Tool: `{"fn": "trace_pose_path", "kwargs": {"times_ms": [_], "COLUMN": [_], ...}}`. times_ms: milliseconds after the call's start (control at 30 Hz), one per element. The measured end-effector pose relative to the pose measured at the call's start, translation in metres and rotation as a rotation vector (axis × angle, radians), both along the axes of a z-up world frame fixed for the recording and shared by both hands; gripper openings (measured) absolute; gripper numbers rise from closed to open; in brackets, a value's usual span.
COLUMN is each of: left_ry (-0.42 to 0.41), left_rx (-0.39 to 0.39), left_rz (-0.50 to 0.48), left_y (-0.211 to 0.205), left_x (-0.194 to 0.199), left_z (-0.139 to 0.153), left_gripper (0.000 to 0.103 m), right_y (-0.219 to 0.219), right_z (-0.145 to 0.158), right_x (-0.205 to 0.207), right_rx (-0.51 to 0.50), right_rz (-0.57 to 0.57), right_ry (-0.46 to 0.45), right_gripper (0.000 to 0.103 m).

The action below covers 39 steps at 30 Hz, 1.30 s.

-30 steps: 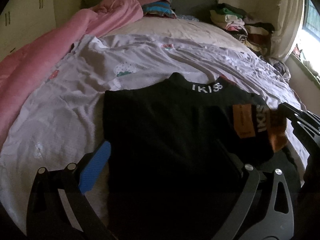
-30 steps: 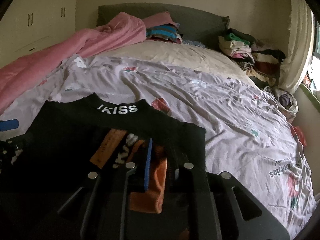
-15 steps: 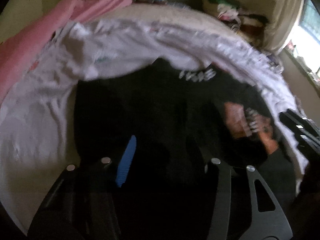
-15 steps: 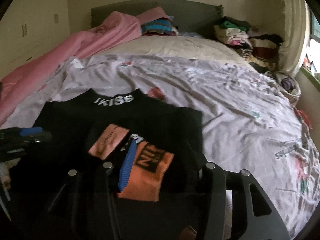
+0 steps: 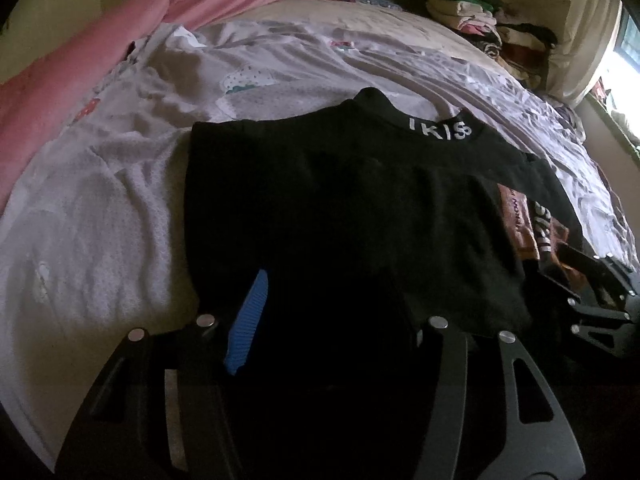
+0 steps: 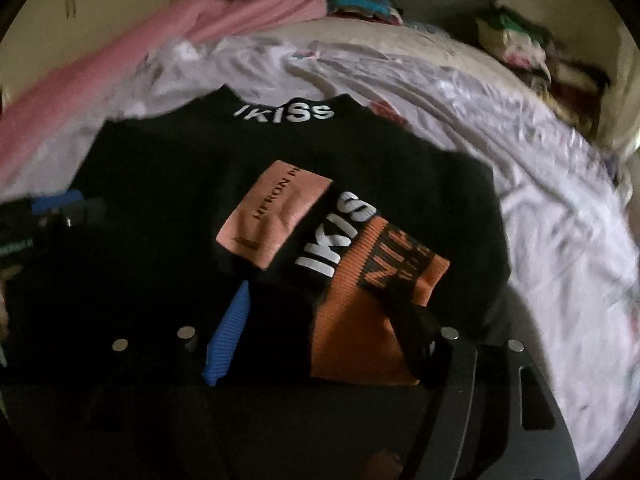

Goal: Fold small clothes

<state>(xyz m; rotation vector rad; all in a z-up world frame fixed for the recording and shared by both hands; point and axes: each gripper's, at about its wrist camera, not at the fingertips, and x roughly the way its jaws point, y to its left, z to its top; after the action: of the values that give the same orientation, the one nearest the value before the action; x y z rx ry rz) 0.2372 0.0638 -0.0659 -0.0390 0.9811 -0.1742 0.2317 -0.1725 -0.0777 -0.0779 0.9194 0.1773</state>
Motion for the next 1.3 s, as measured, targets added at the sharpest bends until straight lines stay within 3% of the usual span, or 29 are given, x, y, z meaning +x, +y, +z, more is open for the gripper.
{"fn": "trace_pose_path", "kwargs": {"times_ms": [367, 567, 967, 1300], "left_ry": [-0.01, -0.027, -0.081, -0.148], "left_rx": [0.005, 0.011, 0.002, 0.0], "left_rz": [-0.006, 0.009, 0.049, 0.058], "left_y": [-0.001, -0.002, 0.005, 0.005], "left_x": [-0.003, -0.01, -0.035, -0.056], "left_z": [0.004, 0.008, 0.033, 0.062], "left_gripper": [0.049, 0.05, 0.068, 0.093], "right_y": [-0.012, -0.024, -0.034, -0.031], "right_z": [0.005, 0.013, 0.043, 0.064], "right_x": [-0.013, -0.023, -0.047, -0.065], "right_rx": [0.002, 0.025, 0.056, 0.052], "right_rz": [-0.057, -0.094, -0.105, -0.103], "right_ry": [-0.024, -0.045, -0.125, -0.185], "right_gripper": [0.082, 0.084, 0.09, 0.096]}}
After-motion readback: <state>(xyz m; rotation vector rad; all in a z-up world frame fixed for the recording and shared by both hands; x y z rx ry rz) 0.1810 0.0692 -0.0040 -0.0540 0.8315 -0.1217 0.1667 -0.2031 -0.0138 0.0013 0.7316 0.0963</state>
